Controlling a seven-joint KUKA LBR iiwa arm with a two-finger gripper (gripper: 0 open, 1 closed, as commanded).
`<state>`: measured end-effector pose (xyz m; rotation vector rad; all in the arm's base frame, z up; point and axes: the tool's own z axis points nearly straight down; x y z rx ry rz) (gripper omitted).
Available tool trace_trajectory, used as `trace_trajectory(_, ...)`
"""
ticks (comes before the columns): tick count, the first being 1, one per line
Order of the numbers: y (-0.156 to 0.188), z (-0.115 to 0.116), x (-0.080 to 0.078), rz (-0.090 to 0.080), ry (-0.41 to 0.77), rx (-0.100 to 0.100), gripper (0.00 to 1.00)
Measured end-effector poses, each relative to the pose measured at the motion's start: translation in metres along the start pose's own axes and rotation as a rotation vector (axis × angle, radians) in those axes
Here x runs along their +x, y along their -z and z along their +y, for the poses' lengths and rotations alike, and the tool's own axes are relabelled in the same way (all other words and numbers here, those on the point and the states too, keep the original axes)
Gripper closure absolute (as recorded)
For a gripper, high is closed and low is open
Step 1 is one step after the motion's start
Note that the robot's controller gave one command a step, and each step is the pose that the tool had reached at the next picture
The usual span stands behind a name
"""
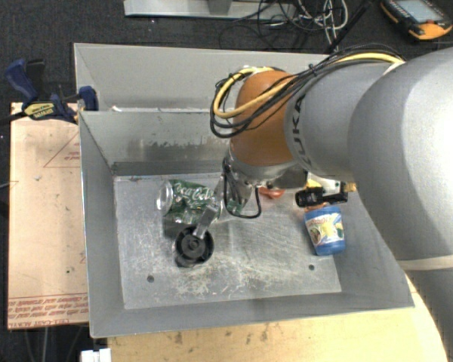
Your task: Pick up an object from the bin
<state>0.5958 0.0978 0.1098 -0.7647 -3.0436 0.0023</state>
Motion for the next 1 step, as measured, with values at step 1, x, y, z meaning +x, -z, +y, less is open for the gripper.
trace_trajectory(1,0.0164,0.0011,-0.0009,-0.004,0.001,-0.003,1.00)
